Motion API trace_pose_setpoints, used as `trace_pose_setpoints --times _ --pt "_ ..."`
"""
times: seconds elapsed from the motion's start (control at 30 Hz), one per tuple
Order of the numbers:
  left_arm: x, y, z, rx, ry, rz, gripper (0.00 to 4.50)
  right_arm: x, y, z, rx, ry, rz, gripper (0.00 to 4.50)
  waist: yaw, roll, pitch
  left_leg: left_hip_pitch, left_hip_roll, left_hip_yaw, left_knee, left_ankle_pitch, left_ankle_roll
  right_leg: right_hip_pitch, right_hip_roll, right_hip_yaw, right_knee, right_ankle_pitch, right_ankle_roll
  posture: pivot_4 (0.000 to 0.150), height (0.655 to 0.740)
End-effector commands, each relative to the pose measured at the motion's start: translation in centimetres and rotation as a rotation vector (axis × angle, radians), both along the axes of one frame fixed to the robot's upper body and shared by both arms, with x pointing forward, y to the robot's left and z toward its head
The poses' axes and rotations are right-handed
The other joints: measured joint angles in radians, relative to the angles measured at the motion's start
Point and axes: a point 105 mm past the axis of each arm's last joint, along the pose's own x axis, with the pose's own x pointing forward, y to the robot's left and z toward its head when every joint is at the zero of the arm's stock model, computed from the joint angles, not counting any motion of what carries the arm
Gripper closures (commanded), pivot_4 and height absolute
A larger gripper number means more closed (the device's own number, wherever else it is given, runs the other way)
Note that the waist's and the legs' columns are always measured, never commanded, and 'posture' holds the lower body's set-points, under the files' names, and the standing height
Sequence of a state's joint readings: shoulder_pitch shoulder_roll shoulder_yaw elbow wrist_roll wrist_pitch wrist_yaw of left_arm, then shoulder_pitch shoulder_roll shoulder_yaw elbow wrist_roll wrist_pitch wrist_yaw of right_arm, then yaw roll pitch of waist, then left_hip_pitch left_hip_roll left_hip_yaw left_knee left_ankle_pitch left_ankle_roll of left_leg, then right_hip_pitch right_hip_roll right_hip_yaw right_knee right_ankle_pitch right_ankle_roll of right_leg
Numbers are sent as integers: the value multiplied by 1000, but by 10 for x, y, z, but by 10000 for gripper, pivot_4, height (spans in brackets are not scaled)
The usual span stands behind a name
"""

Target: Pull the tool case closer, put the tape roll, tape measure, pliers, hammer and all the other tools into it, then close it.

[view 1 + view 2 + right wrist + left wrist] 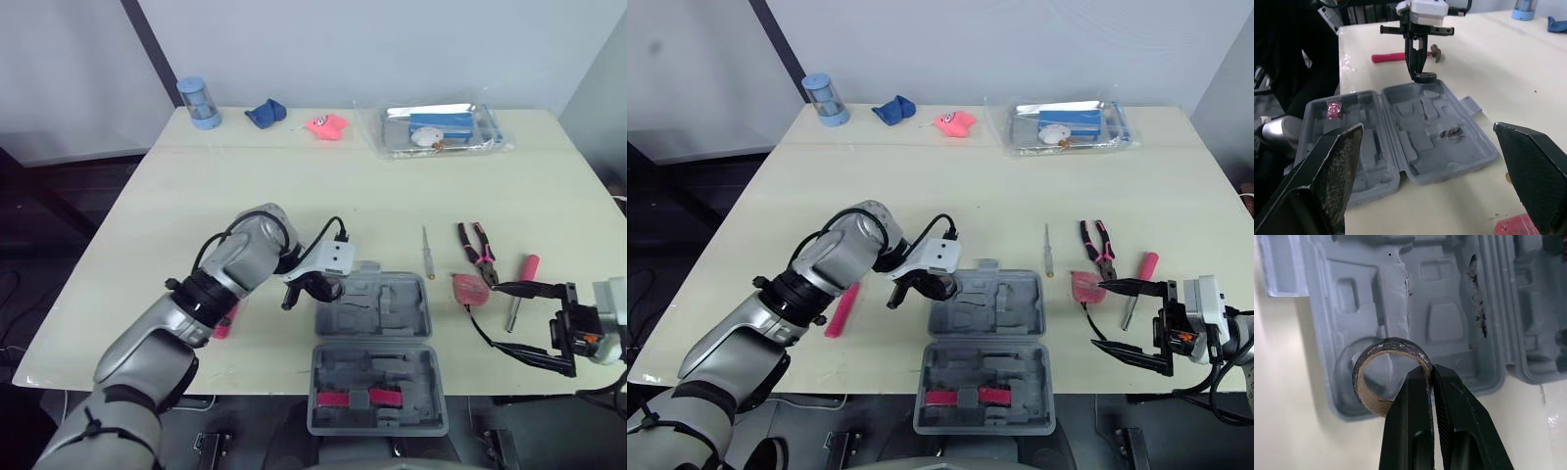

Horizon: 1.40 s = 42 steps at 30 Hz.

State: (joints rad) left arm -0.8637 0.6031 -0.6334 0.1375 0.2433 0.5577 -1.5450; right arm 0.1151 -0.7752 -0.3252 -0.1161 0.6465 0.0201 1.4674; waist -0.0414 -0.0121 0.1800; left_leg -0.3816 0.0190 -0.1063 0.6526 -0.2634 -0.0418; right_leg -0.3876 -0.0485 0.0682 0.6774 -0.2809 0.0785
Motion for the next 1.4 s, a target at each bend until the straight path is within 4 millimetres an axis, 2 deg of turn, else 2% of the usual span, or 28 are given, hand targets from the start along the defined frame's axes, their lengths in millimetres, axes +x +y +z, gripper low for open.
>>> trace_pose_setpoints --times 0.03,0.33,0.8,1.1,1.2,1.4 --pt "7 -4 4 -2 -15 -6 44399 -3 -1 10 -4 -37 8 0 0 0 0 0 0 0 0 0 0 0 0 0 0 0 0 1500 7400" --pt "17 -10 0 -13 14 6 44399 -5 -1 10 -3 -35 -1 0 0 0 0 0 0 0 0 0 0 0 0 0 0 0 0 1500 7400" --pt "24 -5 -8 7 25 22 44399 -6 -2 8 -3 -40 -17 0 0 0 0 0 0 0 0 0 0 0 0 0 0 0 0 1500 7400" --pt "28 -10 -6 -10 4 17 44399 -6 -1 8 -2 -41 -16 0 0 0 0 0 0 0 0 0 0 0 0 0 0 0 0 1500 7400" --pt "35 -14 -4 -36 -25 52 44399 -5 -2 8 -2 -41 -16 0 1 0 0 0 0 0 0 0 0 0 0 0 0 0 0 1500 7400" --pt "33 -13 -3 -14 -11 17 44399 -4 -2 8 -2 -45 -17 0 0 0 0 0 -1 -1 0 0 0 0 0 0 0 0 0 1500 7400"
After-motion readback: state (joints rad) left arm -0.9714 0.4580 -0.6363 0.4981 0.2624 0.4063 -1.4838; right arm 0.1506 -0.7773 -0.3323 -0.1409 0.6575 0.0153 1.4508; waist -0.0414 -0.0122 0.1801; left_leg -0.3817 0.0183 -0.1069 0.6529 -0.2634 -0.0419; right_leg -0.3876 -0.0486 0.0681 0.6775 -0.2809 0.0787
